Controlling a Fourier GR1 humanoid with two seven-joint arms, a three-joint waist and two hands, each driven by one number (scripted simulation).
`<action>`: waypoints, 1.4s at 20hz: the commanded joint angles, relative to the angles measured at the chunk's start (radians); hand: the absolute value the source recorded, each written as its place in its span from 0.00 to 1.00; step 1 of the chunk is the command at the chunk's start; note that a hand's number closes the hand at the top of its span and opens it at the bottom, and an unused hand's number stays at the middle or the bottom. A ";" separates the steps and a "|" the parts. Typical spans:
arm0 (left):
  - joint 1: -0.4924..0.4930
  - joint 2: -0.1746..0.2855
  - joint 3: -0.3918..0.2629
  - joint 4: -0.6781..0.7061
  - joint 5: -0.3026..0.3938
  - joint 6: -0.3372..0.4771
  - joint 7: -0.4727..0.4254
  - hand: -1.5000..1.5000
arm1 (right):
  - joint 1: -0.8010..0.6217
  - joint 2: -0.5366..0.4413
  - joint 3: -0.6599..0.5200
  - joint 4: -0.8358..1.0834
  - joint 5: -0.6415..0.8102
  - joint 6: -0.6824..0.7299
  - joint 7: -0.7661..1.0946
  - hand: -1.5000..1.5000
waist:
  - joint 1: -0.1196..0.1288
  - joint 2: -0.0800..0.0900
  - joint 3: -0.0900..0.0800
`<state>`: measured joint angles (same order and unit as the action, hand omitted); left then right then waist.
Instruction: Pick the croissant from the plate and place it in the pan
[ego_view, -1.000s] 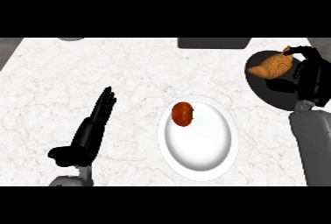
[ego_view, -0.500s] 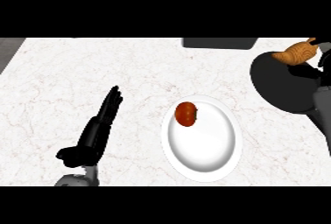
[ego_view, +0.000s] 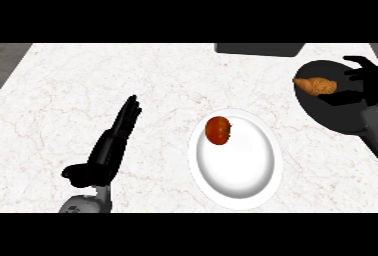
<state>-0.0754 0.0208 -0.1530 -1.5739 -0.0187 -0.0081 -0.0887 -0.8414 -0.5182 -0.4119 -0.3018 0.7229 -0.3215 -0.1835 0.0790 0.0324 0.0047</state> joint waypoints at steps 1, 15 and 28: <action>-0.013 -0.020 -0.027 0.016 -0.012 0.029 0.011 0.50 | -0.055 0.017 -0.017 0.082 -0.024 0.088 -0.027 0.00 | 0.002 0.002 0.001; 0.013 0.025 0.027 -0.014 0.012 -0.002 0.003 0.50 | 0.005 -0.084 -0.300 0.084 -0.324 0.217 -0.343 0.00 | -0.036 -0.012 0.000; 0.048 -0.001 0.008 -0.038 -0.007 0.024 0.020 0.50 | 0.157 -0.181 -0.301 0.093 -0.410 0.678 -0.510 0.00 | -0.056 -0.023 -0.002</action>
<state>-0.0274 0.0261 -0.1396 -1.5986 -0.0239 0.0141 -0.0841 -0.7228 -0.6933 -0.7207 -0.2054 0.3286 0.2838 -0.6407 0.0224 0.0100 0.0029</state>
